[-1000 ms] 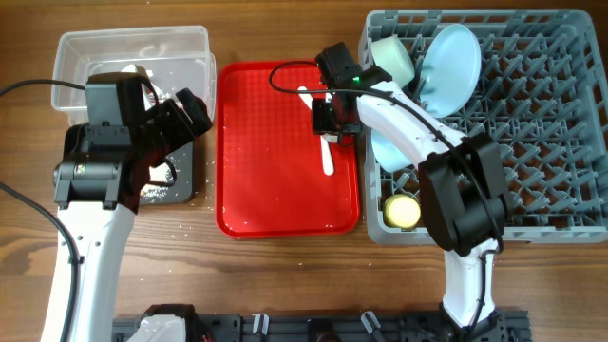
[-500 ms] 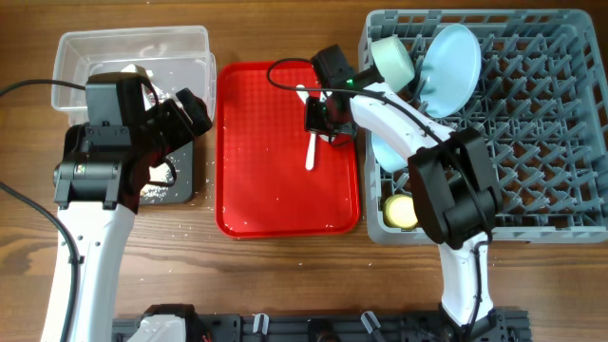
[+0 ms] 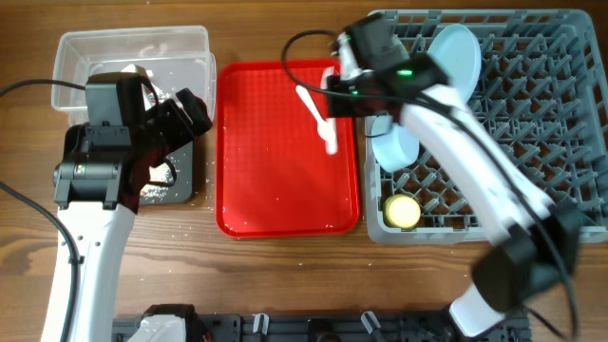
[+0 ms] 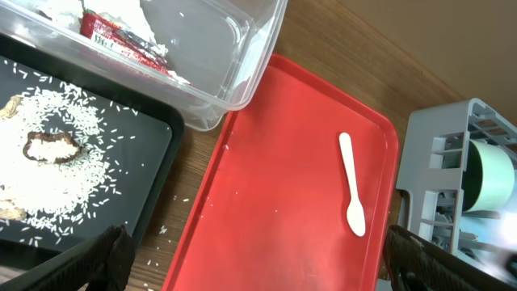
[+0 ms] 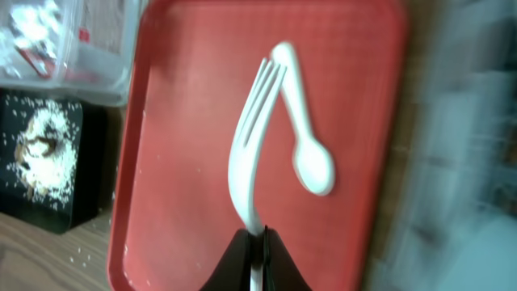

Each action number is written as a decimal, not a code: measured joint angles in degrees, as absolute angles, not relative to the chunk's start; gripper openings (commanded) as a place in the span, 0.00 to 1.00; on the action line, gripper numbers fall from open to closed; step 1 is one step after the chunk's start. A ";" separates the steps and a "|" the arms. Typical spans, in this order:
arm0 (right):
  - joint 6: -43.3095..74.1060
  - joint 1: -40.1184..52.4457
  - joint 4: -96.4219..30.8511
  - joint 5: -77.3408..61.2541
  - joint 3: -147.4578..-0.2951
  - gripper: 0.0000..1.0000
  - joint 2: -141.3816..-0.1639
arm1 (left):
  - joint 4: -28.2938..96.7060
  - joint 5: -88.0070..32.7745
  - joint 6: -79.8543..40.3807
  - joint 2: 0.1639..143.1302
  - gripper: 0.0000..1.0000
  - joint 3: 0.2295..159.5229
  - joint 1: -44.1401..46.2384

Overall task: Sort waste into correct bins and load items into the dishwasher rack
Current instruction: 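Grasp the white fork with the right gripper and put it in the rack, then grasp the white spoon with the right gripper and put it in the rack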

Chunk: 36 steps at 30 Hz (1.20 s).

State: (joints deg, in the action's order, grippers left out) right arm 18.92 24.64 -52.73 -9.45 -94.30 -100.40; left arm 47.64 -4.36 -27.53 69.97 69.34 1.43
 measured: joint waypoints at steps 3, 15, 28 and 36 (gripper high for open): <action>17.04 20.62 -61.89 -1.39 -94.54 0.04 -93.14 | 47.72 -4.36 -27.53 69.97 1.00 69.34 1.43; 2.04 12.91 -69.67 18.33 -77.97 0.04 -89.36 | 47.66 -4.36 -27.53 69.97 1.00 69.34 1.43; 1.21 11.25 -63.51 8.12 -79.57 0.84 -89.41 | 47.62 -4.36 -27.53 69.97 0.99 69.34 1.43; 1.56 14.13 -43.22 -24.10 -88.58 0.56 -89.80 | 47.64 -4.36 -27.53 69.97 1.00 69.34 1.43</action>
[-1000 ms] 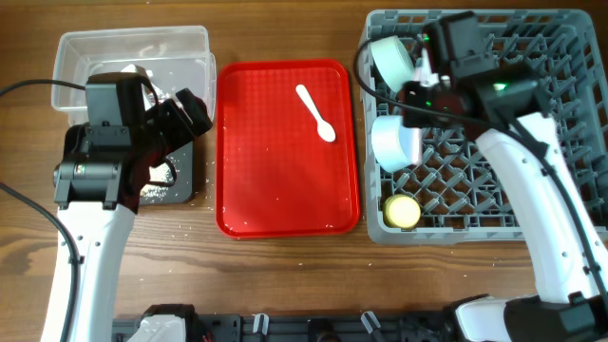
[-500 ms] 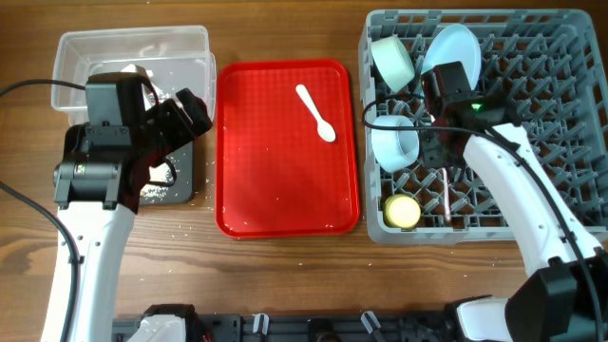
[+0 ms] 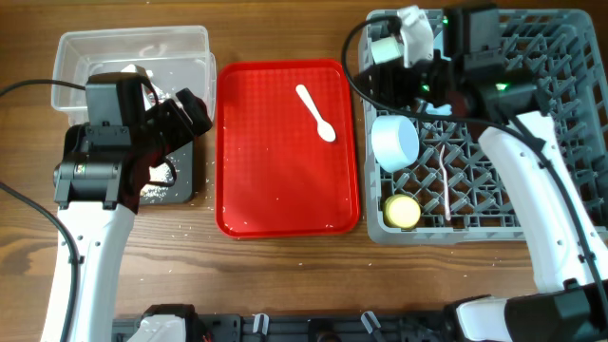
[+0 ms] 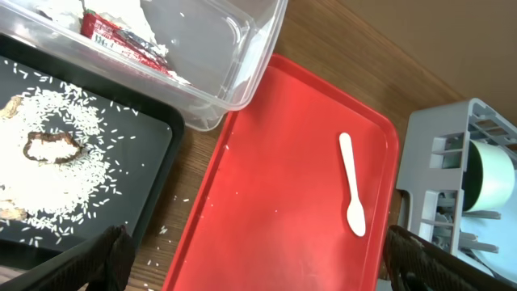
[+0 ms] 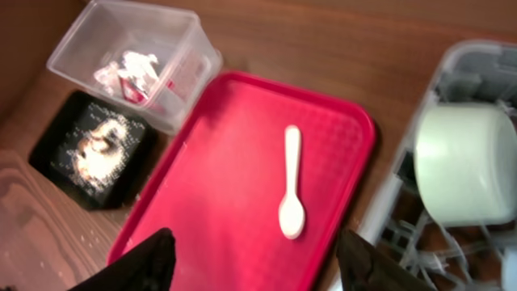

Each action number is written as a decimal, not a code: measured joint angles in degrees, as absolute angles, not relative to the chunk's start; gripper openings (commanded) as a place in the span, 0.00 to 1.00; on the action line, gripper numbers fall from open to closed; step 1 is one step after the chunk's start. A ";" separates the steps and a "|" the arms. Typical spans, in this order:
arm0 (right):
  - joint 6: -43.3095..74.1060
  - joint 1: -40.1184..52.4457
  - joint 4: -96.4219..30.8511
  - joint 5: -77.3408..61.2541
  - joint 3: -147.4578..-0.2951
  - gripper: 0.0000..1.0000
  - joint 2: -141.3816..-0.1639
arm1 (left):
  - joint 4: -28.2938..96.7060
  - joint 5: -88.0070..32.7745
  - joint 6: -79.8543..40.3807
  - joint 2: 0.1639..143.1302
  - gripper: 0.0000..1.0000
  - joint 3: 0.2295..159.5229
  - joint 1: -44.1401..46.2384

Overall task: Sort waste into correct bins and load items into the dishwasher rack
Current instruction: 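Grasp the white spoon with the right gripper and put it in the rack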

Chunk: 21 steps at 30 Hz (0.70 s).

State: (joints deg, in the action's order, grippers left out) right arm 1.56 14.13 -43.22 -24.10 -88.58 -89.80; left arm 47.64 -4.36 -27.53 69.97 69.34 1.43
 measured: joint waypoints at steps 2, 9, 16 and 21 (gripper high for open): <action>4.73 18.06 -40.12 -19.11 -88.75 0.54 -92.49 | 47.64 -4.38 -27.53 69.97 1.00 69.34 1.43; 5.98 28.91 -44.05 -5.48 -96.16 0.44 -116.14 | 47.64 -4.36 -27.53 69.97 1.00 69.34 1.43; -0.78 28.58 -42.17 -0.97 -96.51 0.38 -125.49 | 47.66 -4.36 -27.53 69.97 1.00 69.34 1.43; -4.25 28.56 -39.16 0.30 -96.68 0.35 -129.16 | 47.64 -4.36 -27.53 69.97 1.00 69.34 1.43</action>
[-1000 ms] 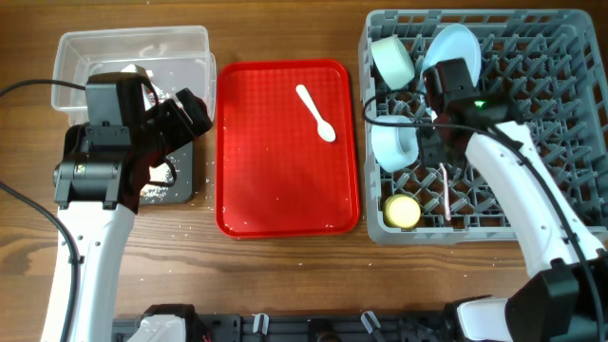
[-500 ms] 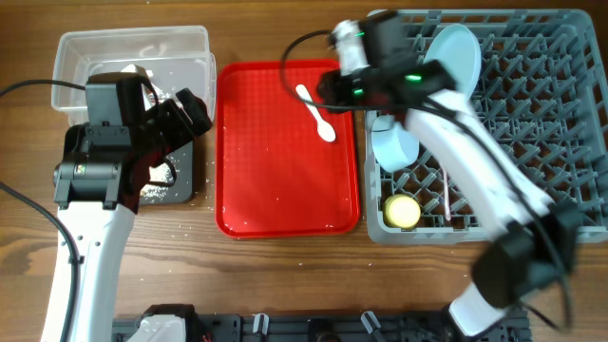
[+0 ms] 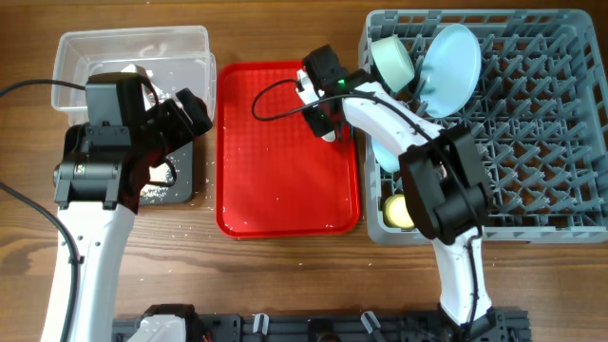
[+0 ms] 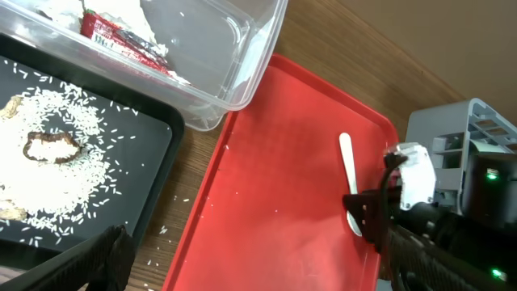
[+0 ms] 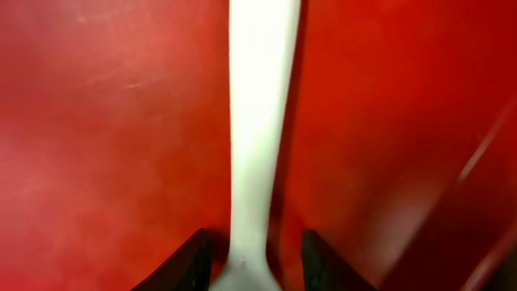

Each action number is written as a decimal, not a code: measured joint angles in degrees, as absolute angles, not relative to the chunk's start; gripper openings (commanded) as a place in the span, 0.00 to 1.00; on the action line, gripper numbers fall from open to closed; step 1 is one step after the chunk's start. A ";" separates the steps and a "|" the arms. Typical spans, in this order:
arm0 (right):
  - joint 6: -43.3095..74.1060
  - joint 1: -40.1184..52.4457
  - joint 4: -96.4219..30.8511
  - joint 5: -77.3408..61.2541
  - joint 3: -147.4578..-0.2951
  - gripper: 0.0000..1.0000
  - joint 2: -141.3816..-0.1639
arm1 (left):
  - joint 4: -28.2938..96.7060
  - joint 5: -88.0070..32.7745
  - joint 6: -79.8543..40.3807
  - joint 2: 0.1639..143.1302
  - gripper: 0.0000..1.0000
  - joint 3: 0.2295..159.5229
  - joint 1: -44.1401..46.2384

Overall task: Sort waste into correct bins and load items into the dishwasher rack
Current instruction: 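Grasp the white spoon with the right gripper and put it in the rack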

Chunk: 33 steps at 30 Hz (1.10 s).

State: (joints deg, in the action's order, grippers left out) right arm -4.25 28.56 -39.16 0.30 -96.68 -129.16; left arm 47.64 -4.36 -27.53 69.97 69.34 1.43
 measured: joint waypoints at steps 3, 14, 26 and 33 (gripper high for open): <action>-6.15 28.40 -37.95 0.49 -97.14 0.26 -129.60 | 47.66 -4.36 -27.53 69.97 1.00 69.34 1.43; -7.09 27.16 -44.36 -1.26 -98.39 0.04 -129.21 | 47.62 -4.36 -27.53 69.97 1.00 69.34 1.43; 2.42 21.08 -66.15 -0.12 -97.93 0.04 -92.71 | 47.64 -4.36 -27.53 69.97 1.00 69.34 1.43; 9.89 8.82 -78.78 7.33 -91.07 0.04 -88.79 | 47.62 -4.38 -27.53 69.97 1.00 69.34 1.43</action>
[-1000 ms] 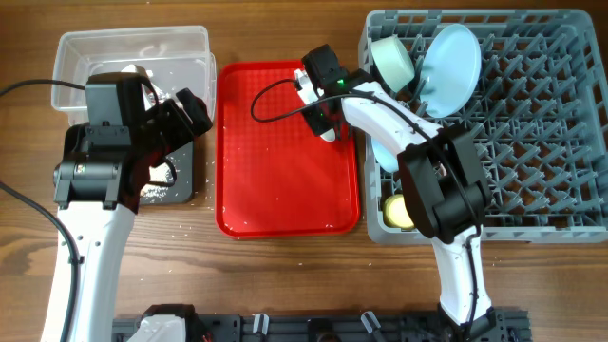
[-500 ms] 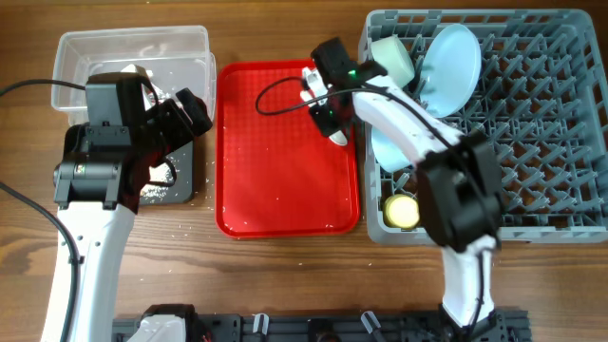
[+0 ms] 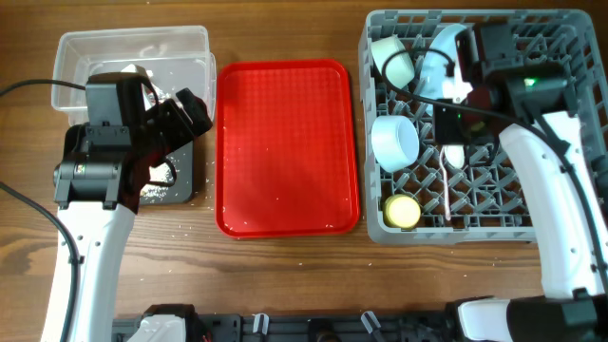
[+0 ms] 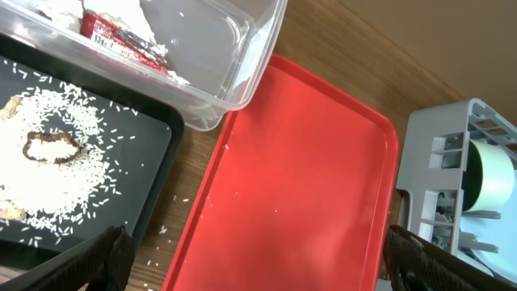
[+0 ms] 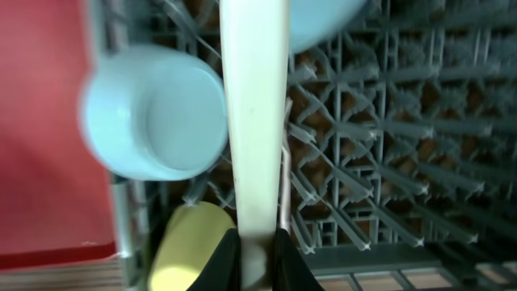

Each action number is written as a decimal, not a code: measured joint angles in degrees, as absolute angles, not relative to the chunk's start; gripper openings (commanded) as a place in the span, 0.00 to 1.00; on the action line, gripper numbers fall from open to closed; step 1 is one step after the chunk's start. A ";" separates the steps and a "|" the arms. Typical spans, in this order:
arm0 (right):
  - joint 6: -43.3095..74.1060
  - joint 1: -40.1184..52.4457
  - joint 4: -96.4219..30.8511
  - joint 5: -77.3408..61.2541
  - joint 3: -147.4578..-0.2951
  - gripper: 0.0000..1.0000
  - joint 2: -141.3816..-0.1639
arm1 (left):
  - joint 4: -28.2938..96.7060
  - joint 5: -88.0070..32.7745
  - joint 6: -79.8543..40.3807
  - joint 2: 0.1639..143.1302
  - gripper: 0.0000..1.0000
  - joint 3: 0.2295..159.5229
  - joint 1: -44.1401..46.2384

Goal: Sort waste into correct bins and load items into the dishwasher rack

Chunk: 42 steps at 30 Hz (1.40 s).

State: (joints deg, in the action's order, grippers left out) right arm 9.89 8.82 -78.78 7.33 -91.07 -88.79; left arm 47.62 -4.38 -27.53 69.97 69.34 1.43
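Note:
My right gripper point(image 5: 255, 242) is shut on the handle of a white plastic spoon point(image 5: 255, 121), held over the front left of the grey dishwasher rack point(image 3: 532, 142). A white fork point(image 3: 445, 190) lies in the rack just below the spoon. A pale blue cup point(image 5: 153, 113), a yellow cup point(image 5: 190, 242), a white-green cup point(image 3: 394, 57) and a pale blue plate point(image 3: 442, 47) also sit in the rack. Nothing lies on the red tray point(image 3: 285, 142). My left gripper point(image 4: 258, 242) hangs open and empty, high over the tray's left edge.
A clear plastic bin point(image 4: 202, 48) holding a red wrapper point(image 4: 121, 40) stands at the back left. In front of it is a black tray point(image 4: 73, 153) with scattered rice and scraps. Some rice grains lie on the wooden table point(image 3: 285, 275).
My right gripper was down on the red tray with its fingers either side of the spoon's handle. Now it is shut on the spoon over the rack, and the tray is bare.
First my right gripper held the fork over the tray, where the spoon lay. Then the fork lay in the rack and the gripper was open. After that it was at the spoon on the tray, and now it holds the spoon over the rack. The left arm stayed still.

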 measured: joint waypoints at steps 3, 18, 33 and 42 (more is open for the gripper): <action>12.43 6.61 -72.29 7.77 -80.03 0.05 -88.92 | 47.62 -4.36 -27.53 69.97 1.00 69.34 1.43; 14.94 5.41 -75.77 6.24 -83.99 1.00 -86.24 | 47.62 -4.38 -27.53 69.97 1.00 69.34 1.43; 13.54 5.41 -65.30 4.14 -92.64 1.00 -68.20 | 47.57 -4.38 -27.53 69.97 1.00 69.34 1.43; 4.60 4.23 -17.41 4.51 -39.38 1.00 -38.02 | 47.66 -4.36 -27.53 69.97 1.00 69.32 1.43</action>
